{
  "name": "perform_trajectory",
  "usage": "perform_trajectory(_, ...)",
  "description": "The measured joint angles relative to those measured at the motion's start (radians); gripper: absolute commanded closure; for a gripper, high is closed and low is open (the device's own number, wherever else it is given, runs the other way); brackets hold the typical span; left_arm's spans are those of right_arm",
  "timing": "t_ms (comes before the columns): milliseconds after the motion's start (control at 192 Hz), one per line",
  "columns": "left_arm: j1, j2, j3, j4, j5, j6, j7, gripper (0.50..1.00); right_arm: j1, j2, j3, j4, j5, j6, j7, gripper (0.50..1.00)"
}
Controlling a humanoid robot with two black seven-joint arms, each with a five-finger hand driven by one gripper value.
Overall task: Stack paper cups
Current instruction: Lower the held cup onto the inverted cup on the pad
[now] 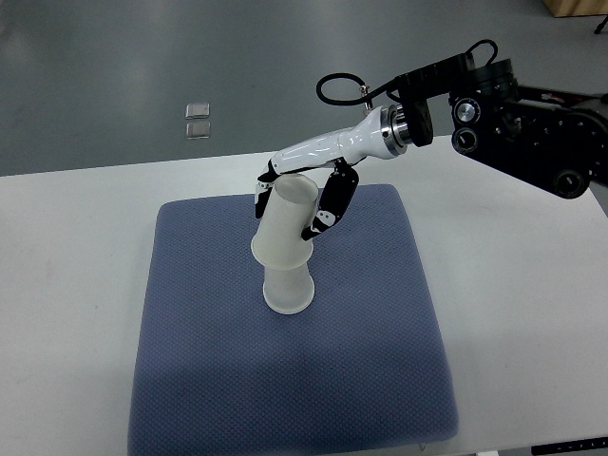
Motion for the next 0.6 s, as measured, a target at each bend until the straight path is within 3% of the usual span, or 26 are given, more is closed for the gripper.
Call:
perform_trajectory(485, 0.000, 0.000, 0.000, 0.000, 0.000, 0.000, 0.000, 0.500, -0.051, 0.059, 0.000, -0.043, -0.065, 0.000, 0.000, 0.779)
perform_trajectory(600, 0.000, 0.000, 0.000, 0.000, 0.000, 0.000, 0.000, 0.500, -0.052, 0.061, -0.001, -0.044, -0.067, 0.000, 0.000, 0.754)
